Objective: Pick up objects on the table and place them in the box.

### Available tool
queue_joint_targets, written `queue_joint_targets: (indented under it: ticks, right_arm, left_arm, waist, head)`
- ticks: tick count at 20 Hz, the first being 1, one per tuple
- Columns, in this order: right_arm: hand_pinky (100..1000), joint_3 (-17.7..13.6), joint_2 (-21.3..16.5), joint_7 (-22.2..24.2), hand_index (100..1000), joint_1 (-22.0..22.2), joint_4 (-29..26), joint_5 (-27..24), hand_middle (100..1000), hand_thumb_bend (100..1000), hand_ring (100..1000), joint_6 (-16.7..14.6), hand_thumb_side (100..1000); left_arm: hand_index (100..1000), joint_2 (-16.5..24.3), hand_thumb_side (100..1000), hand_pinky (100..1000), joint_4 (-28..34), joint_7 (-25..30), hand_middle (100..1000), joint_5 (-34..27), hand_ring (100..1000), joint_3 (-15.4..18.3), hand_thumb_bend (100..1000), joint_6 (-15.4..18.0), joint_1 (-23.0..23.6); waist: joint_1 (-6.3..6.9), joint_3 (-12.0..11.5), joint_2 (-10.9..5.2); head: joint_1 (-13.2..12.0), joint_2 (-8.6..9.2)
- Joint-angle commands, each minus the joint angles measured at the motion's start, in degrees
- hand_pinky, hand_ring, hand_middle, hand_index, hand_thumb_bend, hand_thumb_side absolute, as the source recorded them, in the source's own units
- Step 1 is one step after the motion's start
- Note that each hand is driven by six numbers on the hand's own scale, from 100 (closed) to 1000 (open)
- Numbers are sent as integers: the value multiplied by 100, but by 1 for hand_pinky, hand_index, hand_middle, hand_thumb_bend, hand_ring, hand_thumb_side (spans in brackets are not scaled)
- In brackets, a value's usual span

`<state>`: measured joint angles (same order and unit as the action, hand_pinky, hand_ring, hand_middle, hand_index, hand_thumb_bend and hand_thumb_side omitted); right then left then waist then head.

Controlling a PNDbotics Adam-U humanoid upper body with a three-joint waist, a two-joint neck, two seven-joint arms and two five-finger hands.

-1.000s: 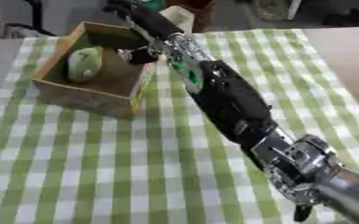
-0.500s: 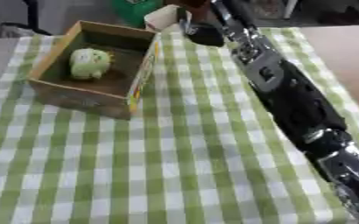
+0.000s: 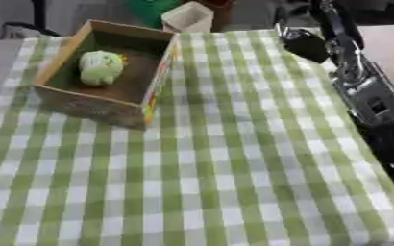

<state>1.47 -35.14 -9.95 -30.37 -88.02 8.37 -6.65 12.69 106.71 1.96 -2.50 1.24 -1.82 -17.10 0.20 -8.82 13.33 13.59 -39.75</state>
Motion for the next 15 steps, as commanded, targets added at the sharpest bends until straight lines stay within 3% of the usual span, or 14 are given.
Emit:
queue_joint_targets:
  ticks: [1,15]
  right_arm:
    - [717,-138,-151,-76,796,37,-273,-108,741,100,795,19,319]
    - [713,-138,16,-68,783,295,-518,-173,736,100,788,45,318]
  left_arm:
    - [531,147,411,473,62,-32,673,29,734,64,201,9,-25]
    - [527,121,424,482,44,-60,716,78,763,90,173,-6,31]
  waist:
    - [12,29,-72]
    - [-4,114,-73]
  head:
    - [-91,-39]
    - [-298,-149]
